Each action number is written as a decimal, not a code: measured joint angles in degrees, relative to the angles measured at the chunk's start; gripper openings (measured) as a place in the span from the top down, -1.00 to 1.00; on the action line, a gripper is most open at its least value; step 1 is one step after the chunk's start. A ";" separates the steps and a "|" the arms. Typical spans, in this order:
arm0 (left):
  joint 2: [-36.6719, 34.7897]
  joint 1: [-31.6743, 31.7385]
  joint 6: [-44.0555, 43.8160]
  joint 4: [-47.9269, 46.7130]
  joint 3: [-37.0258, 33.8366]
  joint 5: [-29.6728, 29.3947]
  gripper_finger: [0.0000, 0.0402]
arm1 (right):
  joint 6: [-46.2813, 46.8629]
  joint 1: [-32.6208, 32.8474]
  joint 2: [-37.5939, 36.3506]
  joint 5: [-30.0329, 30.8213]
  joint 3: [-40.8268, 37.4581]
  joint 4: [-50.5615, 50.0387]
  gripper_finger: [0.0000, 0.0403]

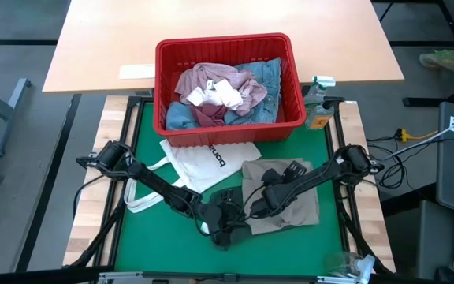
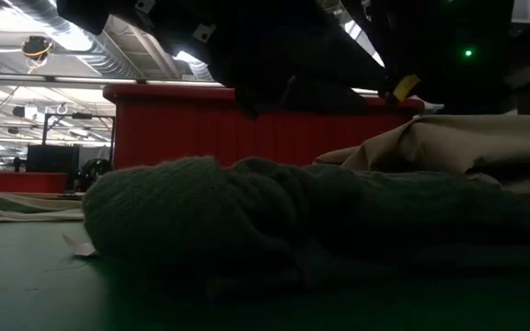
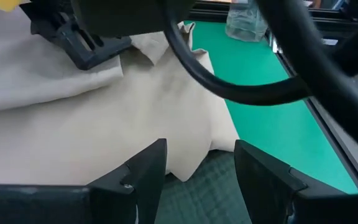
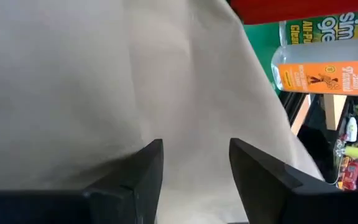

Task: Fold laundry
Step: Fold the grey shorts

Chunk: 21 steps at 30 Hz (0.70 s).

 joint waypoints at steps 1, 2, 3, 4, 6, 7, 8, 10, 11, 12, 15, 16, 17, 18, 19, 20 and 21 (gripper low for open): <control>0.00 0.02 0.01 0.00 0.00 -0.01 0.09 | -0.04 0.00 -0.02 -0.10 0.40 0.03 0.08; 0.00 0.00 0.01 0.02 0.00 -0.01 0.09 | -0.13 0.00 -0.04 -0.18 0.94 0.11 0.08; -0.01 0.00 0.01 0.07 0.00 -0.01 0.09 | -0.13 0.00 -0.11 -0.22 1.75 0.04 0.08; -0.02 0.00 0.02 0.11 0.00 -0.01 0.09 | -0.16 0.02 -0.23 -0.19 2.74 0.01 0.08; -0.02 0.00 0.01 0.11 0.00 -0.01 0.09 | -0.73 0.02 -1.11 -0.25 4.76 0.14 0.08; -0.02 0.00 0.01 0.11 0.00 -0.01 0.09 | -1.49 0.02 -1.56 -0.30 6.11 -0.05 0.08; -0.02 0.00 0.01 0.11 0.00 0.01 0.09 | -1.68 0.02 -2.15 -0.33 7.51 0.13 0.08; -0.02 0.04 0.01 0.13 0.00 -0.01 0.09 | -1.70 0.02 -3.12 -1.40 10.07 0.21 0.08; -0.02 0.04 0.01 0.13 0.00 -0.01 0.09 | -1.72 0.02 -3.49 -2.61 11.58 0.12 0.08; -0.02 0.04 0.03 0.13 0.00 0.00 0.09 | -1.73 0.02 -3.74 -3.97 13.20 0.20 0.08; -0.02 0.04 0.12 0.12 0.00 0.03 0.09 | -1.70 0.65 -4.01 -7.43 16.74 1.04 0.08; -0.02 0.00 0.12 0.11 0.00 0.03 0.09 | -1.72 0.97 -4.00 -7.76 17.28 2.52 0.08; -0.02 0.00 0.12 0.11 0.00 0.05 0.09 | -1.73 1.43 -4.02 -7.70 17.41 4.68 0.08; -0.02 0.00 0.12 0.11 0.00 0.05 0.09 | -1.73 1.99 -4.02 -7.72 17.37 6.95 0.08; -0.02 0.00 0.12 0.11 0.00 0.04 0.09 | -1.72 2.52 -4.02 -7.75 17.14 9.29 0.08; -0.02 0.00 0.04 0.11 0.00 0.03 0.09 | -1.71 3.19 -4.02 -7.80 16.75 11.61 0.08; -0.02 0.00 -0.08 0.11 0.00 0.03 0.09 | -1.72 3.86 -4.02 -7.80 16.19 13.97 0.08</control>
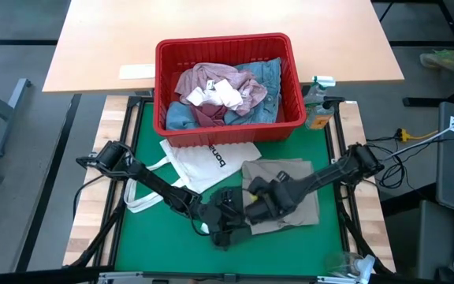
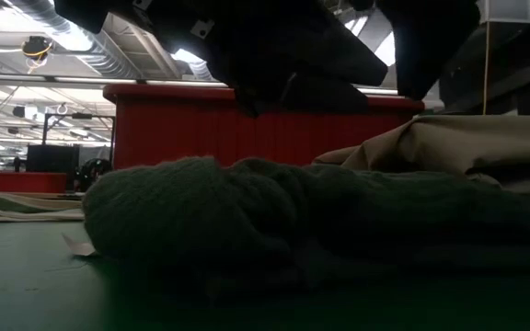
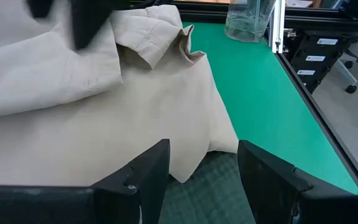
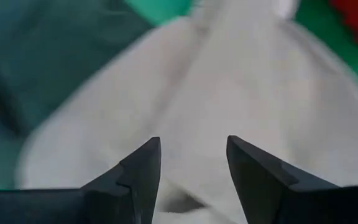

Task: Fold laundry
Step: Fold the grey shorts

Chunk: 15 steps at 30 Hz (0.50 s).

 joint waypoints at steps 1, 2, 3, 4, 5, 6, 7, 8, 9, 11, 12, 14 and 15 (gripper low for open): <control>-0.01 -0.04 -0.03 0.00 0.00 0.00 0.09 | 0.00 0.63 0.00 0.08 -0.66 2.37 0.08; -0.02 -0.19 -0.03 0.00 0.00 -0.02 0.09 | 0.01 1.15 0.00 0.22 -1.46 4.64 0.08; -0.02 -0.28 -0.02 0.00 0.00 -0.02 0.09 | 0.09 1.62 0.00 0.25 -2.24 6.38 0.08; -0.02 -0.36 -0.02 0.00 0.00 0.01 0.09 | 0.50 2.00 0.00 0.28 -3.06 7.80 0.08; -0.02 -0.39 -0.02 0.00 0.00 0.03 0.09 | 1.48 2.33 0.00 0.26 -3.94 8.97 0.08; -0.02 -0.42 -0.02 0.00 0.00 0.04 0.09 | 2.48 2.55 0.00 0.26 -4.79 9.84 0.08; -0.02 -0.38 -0.04 -0.02 0.00 0.03 0.09 | 3.31 2.73 0.00 0.40 -5.61 10.40 0.08; -0.02 -0.36 -0.05 -0.02 0.00 0.00 0.09 | 4.20 2.85 0.00 0.44 -6.31 10.46 0.08; -0.02 -0.32 -0.07 -0.02 0.00 0.00 0.09 | 4.81 2.98 0.00 0.48 -7.06 10.44 0.08; -0.02 -0.31 -0.09 -0.02 0.00 -0.01 0.09 | 5.96 2.96 0.02 1.03 -8.47 10.44 0.08; -0.02 -0.31 -0.11 -0.02 0.00 0.00 0.09 | 6.30 2.96 0.02 1.53 -9.13 10.39 0.08; -0.02 -0.31 -0.13 -0.03 0.00 0.00 0.09 | 6.35 2.96 0.02 2.12 -10.22 10.49 0.08; -0.02 -0.31 -0.13 -0.04 0.00 -0.01 0.09 | 6.36 2.96 0.02 2.11 -10.73 10.60 0.08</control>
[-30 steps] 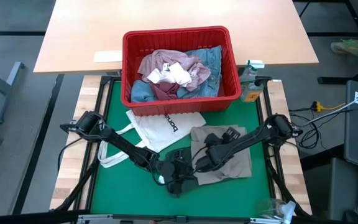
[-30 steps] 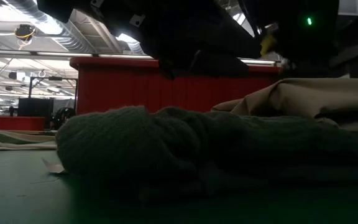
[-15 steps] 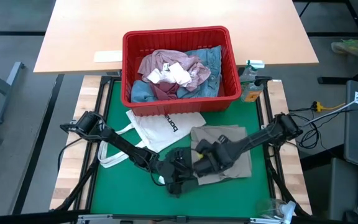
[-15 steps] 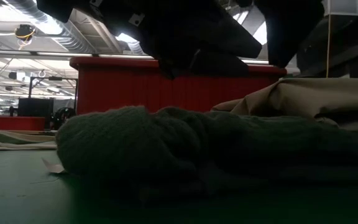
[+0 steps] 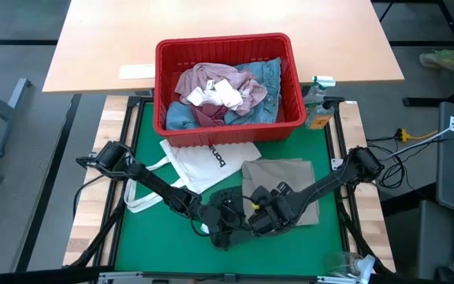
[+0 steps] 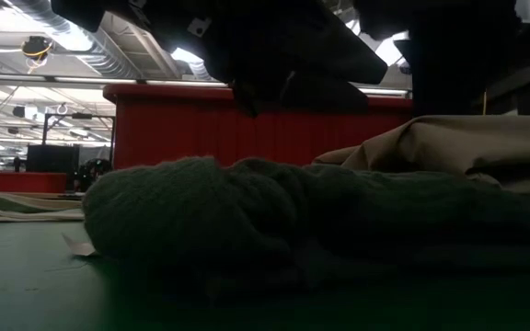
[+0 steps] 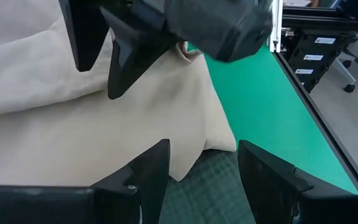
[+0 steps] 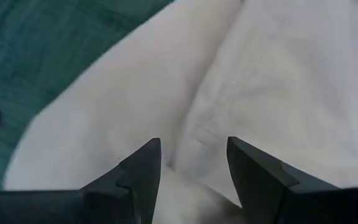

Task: Fold laundry
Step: Fold the grey shorts

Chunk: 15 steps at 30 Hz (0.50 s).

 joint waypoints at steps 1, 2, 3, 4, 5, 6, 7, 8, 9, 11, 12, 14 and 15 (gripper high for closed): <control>0.00 0.02 0.00 0.00 0.00 -0.01 0.09 | 0.02 -0.02 0.00 -0.06 -0.50 0.16 0.08; 0.00 0.02 0.00 0.03 0.00 -0.01 0.09 | 0.04 -0.02 0.00 -0.21 -0.94 0.38 0.09; 0.00 0.02 0.00 0.11 0.00 -0.03 0.09 | 0.04 -0.02 0.00 -0.43 -1.33 0.74 0.12; 0.00 0.02 0.00 0.51 0.00 -0.01 0.09 | 0.04 -0.02 0.00 -0.53 -1.59 1.11 0.17; 0.00 0.02 0.00 1.31 0.00 -0.01 0.09 | 0.04 -0.02 0.00 -0.54 -1.67 1.19 0.23; 0.00 0.02 0.00 2.26 0.00 -0.01 0.09 | 0.03 -0.02 0.00 -0.55 -1.67 1.19 0.31; 0.00 0.02 0.00 3.54 0.00 -0.01 0.09 | -0.05 -0.02 0.00 -0.55 -1.67 1.22 0.41; 0.00 0.02 0.00 4.78 0.00 -0.11 0.09 | -0.12 -0.02 0.00 -0.55 -1.67 1.22 0.52; 0.00 0.02 0.00 5.85 0.00 -0.31 0.09 | -0.16 -0.02 0.00 -0.56 -1.67 1.19 0.63; 0.42 0.02 0.00 8.65 0.02 -0.60 0.09 | -0.34 -0.04 0.00 -0.55 -1.30 0.01 0.87; 0.54 0.02 0.00 9.37 0.02 -0.62 0.09 | -0.58 -0.04 0.00 -0.54 -0.60 -1.55 0.93; 1.39 0.04 0.02 10.48 0.05 -0.82 0.09 | -0.53 -0.03 -0.01 -0.52 1.36 -5.56 0.92; 1.74 0.11 0.20 10.55 0.09 -1.44 0.09 | -0.36 -0.04 -0.02 -0.48 2.56 -7.68 0.88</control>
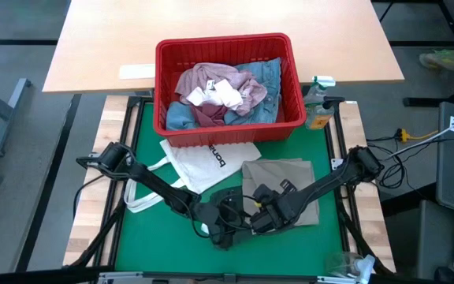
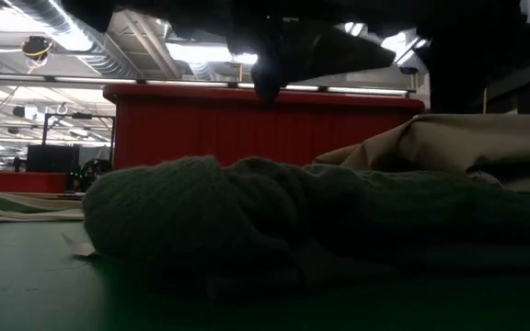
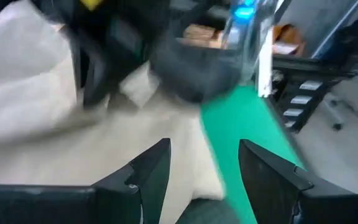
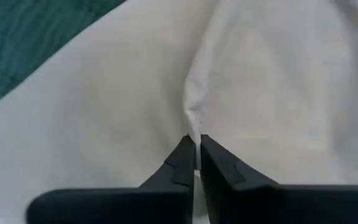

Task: Fold laundry
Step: Fold the grey shorts

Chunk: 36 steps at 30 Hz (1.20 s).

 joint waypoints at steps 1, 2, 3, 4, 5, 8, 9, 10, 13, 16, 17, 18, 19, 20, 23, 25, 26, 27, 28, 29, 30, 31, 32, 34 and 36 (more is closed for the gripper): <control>0.18 0.00 0.42 -0.64 -0.05 -1.02 0.09 | 0.06 -0.01 0.00 0.44 1.43 -2.63 0.85; 0.61 0.07 0.96 -0.63 -0.10 -1.65 0.09 | 0.09 0.02 0.00 1.37 2.83 -5.19 0.84; 1.20 0.30 1.40 0.37 -0.08 -2.08 0.09 | 0.12 0.08 -0.01 2.30 4.16 -7.28 0.83; 1.48 0.51 1.60 0.67 -0.07 -2.55 0.09 | 0.22 0.06 -0.07 3.17 5.45 -9.34 0.84; 1.73 0.69 1.61 0.49 -0.07 -3.03 0.09 | 0.35 0.06 -0.07 4.21 6.61 -11.64 0.87; 3.64 1.45 1.31 0.83 -0.02 -3.07 0.09 | 2.04 -0.01 -0.07 7.46 8.84 -16.76 0.96; 4.38 1.57 1.31 0.64 -0.04 -3.07 0.09 | 2.90 -0.01 -0.08 8.67 8.99 -16.97 0.97; 5.19 1.57 1.31 0.74 -0.04 -2.84 0.09 | 2.97 -0.01 -0.13 9.55 8.99 -16.75 0.96; 6.78 1.91 1.30 0.99 -0.04 -2.97 0.09 | 3.06 -0.03 -0.11 10.65 8.74 -16.58 0.91; 7.64 1.90 1.29 0.75 -0.04 -2.93 0.09 | 3.06 -0.45 -0.11 12.23 6.74 -16.73 0.92; 7.68 1.88 1.29 0.32 -0.06 -2.77 0.09 | 3.04 -0.67 -0.09 12.47 5.74 -16.56 0.94; 7.66 1.86 1.27 0.25 -0.07 -2.52 0.09 | 3.00 -1.24 -0.07 12.46 4.85 -16.64 0.96; 7.60 1.86 1.29 0.26 -0.07 -2.42 0.09 | 2.83 -1.65 -0.07 12.84 4.01 -16.68 0.97; 7.59 1.73 1.29 0.28 -0.07 -2.37 0.09 | 2.39 -2.13 -0.07 12.83 3.19 -16.69 0.97; 7.61 1.53 1.27 0.25 -0.07 -2.35 0.09 | -0.44 -3.93 -0.07 12.28 1.07 -16.58 0.94; 7.59 1.53 1.27 -0.47 -0.07 -2.32 0.09 | -3.00 -5.18 -0.07 11.33 -0.04 -16.64 0.91; 7.59 1.54 1.27 -0.83 -0.07 -2.27 0.09 | -4.21 -5.85 -0.07 10.87 -0.55 -16.63 0.91; 7.61 1.55 1.27 -1.06 -0.07 -2.24 0.09 | -5.26 -6.44 -0.10 10.36 -0.99 -16.61 0.91; 7.61 1.53 1.25 -1.11 -0.07 -2.24 0.09 | -6.31 -6.96 -0.49 10.00 -1.63 -16.29 0.91; 7.61 1.51 1.23 -1.13 -0.07 -2.24 0.09 | -7.52 -7.52 -0.74 9.44 -2.02 -16.59 0.92; 7.59 1.49 1.17 -1.39 -0.07 -2.22 0.09 | -8.43 -8.04 -1.07 9.04 -2.45 -16.66 0.94; 7.59 1.44 1.07 -1.79 -0.07 -2.19 0.09 | -9.23 -8.41 -1.75 8.76 -3.16 -16.44 0.95; 7.59 1.44 1.07 -2.19 -0.07 -2.18 0.09 | -9.75 -8.80 -2.48 8.57 -4.07 -16.36 0.97; 7.59 1.42 1.06 -3.49 -0.02 -2.11 0.09 | -10.15 -9.65 -4.31 7.93 -5.76 -16.43 0.98; 7.59 1.42 1.02 -4.66 -0.02 -2.13 0.09 | -10.18 -10.46 -6.71 7.54 -8.09 -16.45 0.97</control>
